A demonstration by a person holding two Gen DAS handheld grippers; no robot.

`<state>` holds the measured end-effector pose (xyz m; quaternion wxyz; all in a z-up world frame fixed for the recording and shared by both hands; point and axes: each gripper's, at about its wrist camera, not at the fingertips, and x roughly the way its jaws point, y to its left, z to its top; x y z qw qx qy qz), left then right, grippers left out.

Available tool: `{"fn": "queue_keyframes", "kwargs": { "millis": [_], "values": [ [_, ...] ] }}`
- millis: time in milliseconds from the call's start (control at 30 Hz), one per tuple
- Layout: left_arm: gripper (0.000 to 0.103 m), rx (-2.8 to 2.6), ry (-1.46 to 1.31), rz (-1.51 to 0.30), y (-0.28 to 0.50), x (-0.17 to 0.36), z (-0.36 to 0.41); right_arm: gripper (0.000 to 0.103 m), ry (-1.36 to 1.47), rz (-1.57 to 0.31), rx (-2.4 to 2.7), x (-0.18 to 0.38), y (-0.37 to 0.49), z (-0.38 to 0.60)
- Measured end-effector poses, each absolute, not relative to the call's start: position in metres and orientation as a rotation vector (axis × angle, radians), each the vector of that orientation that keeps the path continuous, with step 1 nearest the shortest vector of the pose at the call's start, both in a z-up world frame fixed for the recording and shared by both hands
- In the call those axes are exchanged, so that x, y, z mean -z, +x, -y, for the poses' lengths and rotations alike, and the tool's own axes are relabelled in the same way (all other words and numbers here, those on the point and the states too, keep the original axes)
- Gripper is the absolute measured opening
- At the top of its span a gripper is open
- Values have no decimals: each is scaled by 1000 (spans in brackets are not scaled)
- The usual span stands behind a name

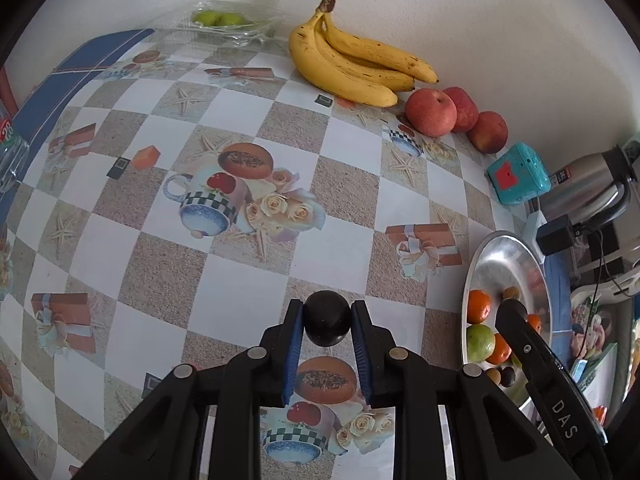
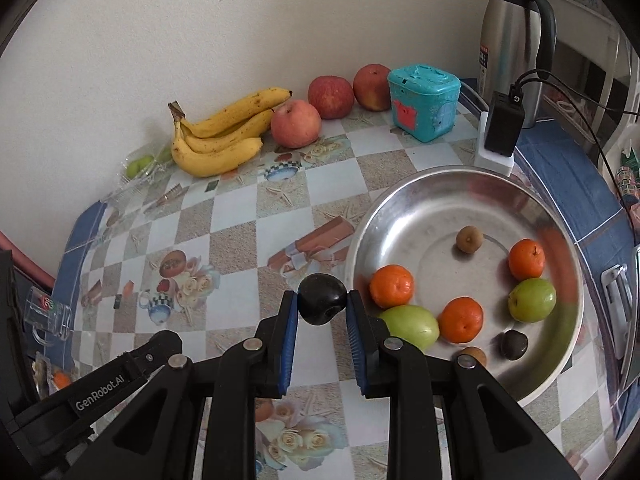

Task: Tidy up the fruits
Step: 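Lift both held dark plums and carry them toward the bowl, then lower the plums into the bowl and open both grippers to release them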

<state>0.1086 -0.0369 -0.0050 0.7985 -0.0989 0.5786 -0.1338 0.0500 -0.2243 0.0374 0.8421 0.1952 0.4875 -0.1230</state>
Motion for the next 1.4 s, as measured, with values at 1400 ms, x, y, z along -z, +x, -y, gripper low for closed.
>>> {"fn": "queue_keyframes", "kwargs": {
  "millis": [1400],
  "values": [
    [26,631,203,-1140,26,13,214,26,526,-1148,362,-4,2,355]
  ]
}}
